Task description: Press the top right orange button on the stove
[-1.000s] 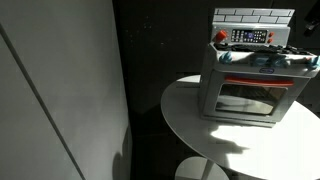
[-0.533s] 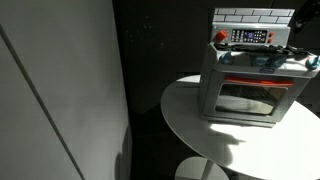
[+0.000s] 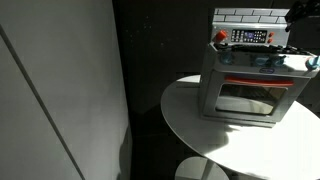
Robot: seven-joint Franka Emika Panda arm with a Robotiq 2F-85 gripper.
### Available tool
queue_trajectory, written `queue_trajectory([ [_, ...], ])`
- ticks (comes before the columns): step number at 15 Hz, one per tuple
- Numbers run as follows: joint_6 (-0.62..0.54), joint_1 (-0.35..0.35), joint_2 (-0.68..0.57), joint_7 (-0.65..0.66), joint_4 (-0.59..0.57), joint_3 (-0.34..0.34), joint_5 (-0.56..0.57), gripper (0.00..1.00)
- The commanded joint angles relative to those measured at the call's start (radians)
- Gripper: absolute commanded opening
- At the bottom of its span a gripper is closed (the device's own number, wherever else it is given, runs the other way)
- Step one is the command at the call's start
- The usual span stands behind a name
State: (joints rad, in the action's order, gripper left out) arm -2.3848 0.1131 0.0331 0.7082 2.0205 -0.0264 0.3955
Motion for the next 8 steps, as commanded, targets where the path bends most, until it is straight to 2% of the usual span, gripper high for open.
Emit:
queue_trajectory([
  [1, 0.014, -0.016, -0.082, 0.060, -0.105, 0.034, 0.038, 1.00],
  [8, 0.014, -0.048, -0.180, 0.077, -0.207, 0.092, 0.025, 1.00],
])
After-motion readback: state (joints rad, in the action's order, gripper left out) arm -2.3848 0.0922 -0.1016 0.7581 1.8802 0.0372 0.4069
